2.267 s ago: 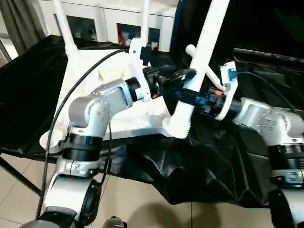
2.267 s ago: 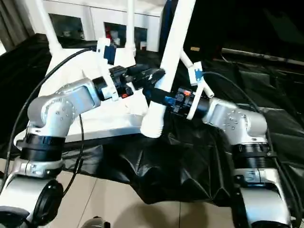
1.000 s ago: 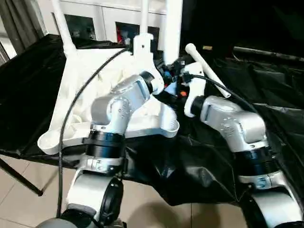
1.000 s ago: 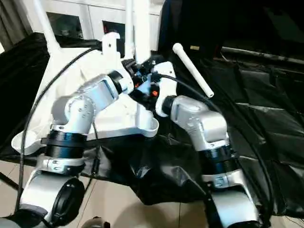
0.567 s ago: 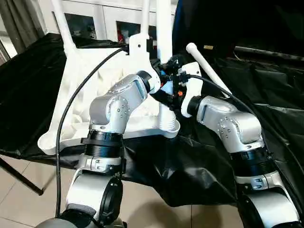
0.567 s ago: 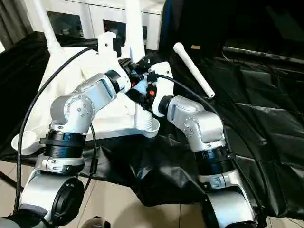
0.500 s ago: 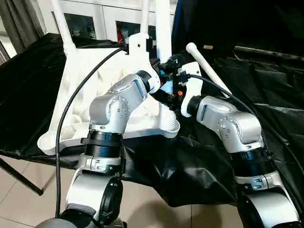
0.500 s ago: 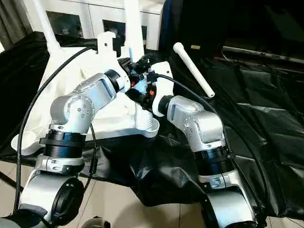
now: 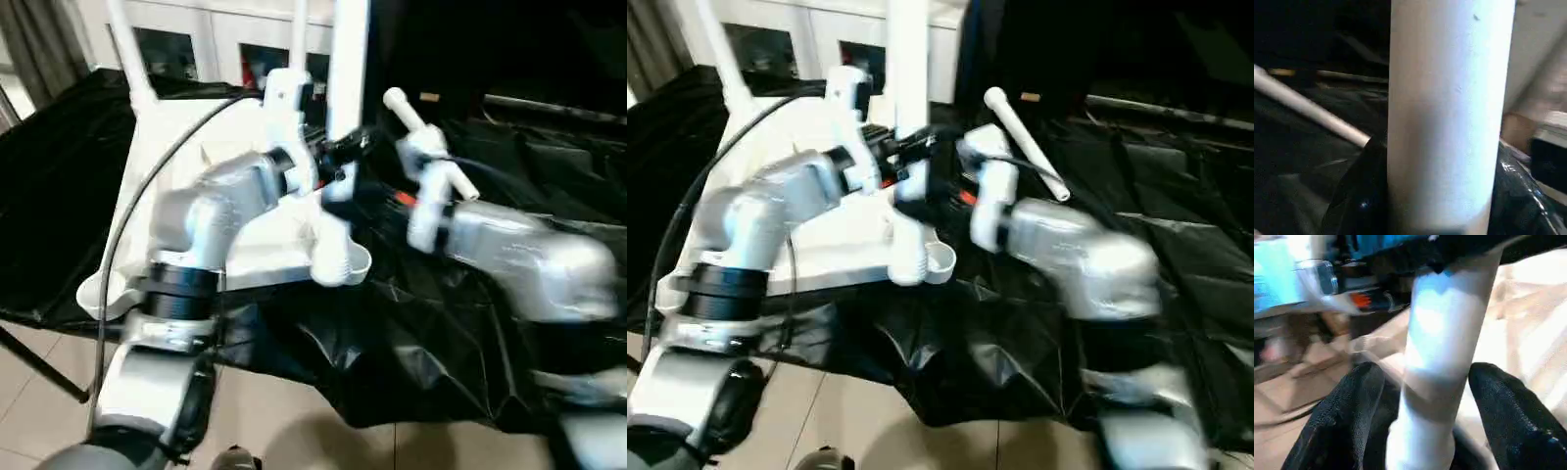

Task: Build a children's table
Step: Insert table leg to table base

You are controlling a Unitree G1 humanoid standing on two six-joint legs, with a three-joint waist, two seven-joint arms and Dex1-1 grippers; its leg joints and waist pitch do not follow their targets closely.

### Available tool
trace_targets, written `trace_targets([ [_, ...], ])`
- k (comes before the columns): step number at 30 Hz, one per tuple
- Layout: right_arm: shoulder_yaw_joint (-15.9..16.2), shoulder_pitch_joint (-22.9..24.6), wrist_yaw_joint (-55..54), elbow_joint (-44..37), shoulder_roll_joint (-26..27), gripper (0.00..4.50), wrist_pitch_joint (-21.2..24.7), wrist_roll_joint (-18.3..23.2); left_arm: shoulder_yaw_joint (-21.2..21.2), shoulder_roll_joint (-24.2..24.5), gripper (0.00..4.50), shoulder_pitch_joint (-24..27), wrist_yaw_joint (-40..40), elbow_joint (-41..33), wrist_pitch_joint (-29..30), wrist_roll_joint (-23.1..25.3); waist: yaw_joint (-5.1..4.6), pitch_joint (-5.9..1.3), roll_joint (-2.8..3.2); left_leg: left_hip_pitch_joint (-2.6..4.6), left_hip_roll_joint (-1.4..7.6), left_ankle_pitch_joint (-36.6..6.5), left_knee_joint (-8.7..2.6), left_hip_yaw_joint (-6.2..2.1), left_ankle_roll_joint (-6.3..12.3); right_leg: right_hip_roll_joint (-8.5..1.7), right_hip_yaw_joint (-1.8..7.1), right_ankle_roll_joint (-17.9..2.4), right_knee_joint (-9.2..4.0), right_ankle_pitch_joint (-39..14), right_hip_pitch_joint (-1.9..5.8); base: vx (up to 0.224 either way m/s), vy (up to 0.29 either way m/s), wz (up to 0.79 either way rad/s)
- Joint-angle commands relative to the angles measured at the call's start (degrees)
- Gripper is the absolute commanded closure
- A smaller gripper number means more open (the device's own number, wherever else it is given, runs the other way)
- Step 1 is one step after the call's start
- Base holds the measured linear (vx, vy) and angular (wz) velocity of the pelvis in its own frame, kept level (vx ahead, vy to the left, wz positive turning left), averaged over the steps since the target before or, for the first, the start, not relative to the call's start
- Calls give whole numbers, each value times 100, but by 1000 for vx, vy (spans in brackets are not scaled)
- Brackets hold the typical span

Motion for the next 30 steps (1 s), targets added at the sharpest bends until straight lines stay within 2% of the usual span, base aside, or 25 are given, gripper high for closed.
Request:
trace_targets([
  [1,-78,23,338,-305,-133,135,280,358,132,4,263,-72,-163,-179,222,-296,26,-479,49,90,121,-665,-353,-36,-62,-386,316,-1104,-357,-132,398,0,0,0],
  [2,-43,49,420,-350,-206,135,327,392,198,-9,263,-101,-189,-202,335,-417,25,-470,31,88,114,-715,-349,-29,-65,-387,309,-1111,-378,-248,397,0,0,0],
  [5,82,98,612,-408,-362,135,375,410,336,-49,263,-135,-377,-428,728,-907,27,-474,42,100,115,-793,-343,-27,-96,-395,303,-1116,-400,-532,390,0,0,0],
  [9,169,141,728,-450,-415,135,471,503,418,-90,263,-119,-509,-556,947,-1259,39,-472,25,94,128,-808,-349,-36,-109,-394,297,-1142,-413,-626,381,0,0,0],
  [11,241,173,753,-493,-446,135,533,520,511,-136,264,-120,-505,-574,1018,-1424,41,-468,2,86,120,-763,-347,-30,-93,-389,301,-1092,-415,-662,383,0,0,0],
  [13,262,199,761,-517,-457,135,589,539,595,-179,264,-124,-478,-593,1073,-1531,46,-465,8,87,121,-770,-349,-34,-98,-390,300,-1014,-432,-774,379,0,0,0],
  [14,241,198,757,-490,-434,135,627,567,619,-191,264,-128,-465,-604,1111,-1560,52,-466,-8,91,120,-773,-349,-30,-104,-392,300,-971,-441,-847,377,0,0,0],
  [15,241,198,757,-490,-434,135,627,567,619,-191,264,-128,-465,-604,1111,-1560,49,-464,0,93,122,-774,-350,-31,-105,-392,300,-962,-442,-873,370,0,0,0],
  [18,174,172,700,-416,-355,168,700,619,590,-177,264,-98,-452,-631,1137,-1562,50,-468,-7,86,125,-748,-352,-35,-121,-388,298,-908,-443,-880,368,0,0,0],
  [20,170,168,690,-411,-351,172,709,635,583,-170,264,-84,-434,-640,1142,-1587,55,-472,-4,87,121,-724,-350,-33,-120,-387,299,-883,-443,-869,366,0,0,0],
  [23,127,175,634,-410,-315,210,775,687,587,-166,264,-29,-341,-703,1159,-1647,53,-476,-24,80,123,-634,-349,-34,-114,-388,301,-889,-422,-770,371,0,0,0],
  [29,47,208,496,-385,-203,246,806,753,590,-204,264,54,-270,-777,1161,-1667,50,-473,-32,77,121,-615,-347,-28,-115,-392,300,-855,-430,-832,366,0,0,0],
  [30,35,209,450,-362,-163,254,787,751,586,-209,264,68,-248,-788,1154,-1660,47,-472,-54,74,121,-617,-348,-24,-118,-391,301,-841,-433,-839,369,0,0,0],
])
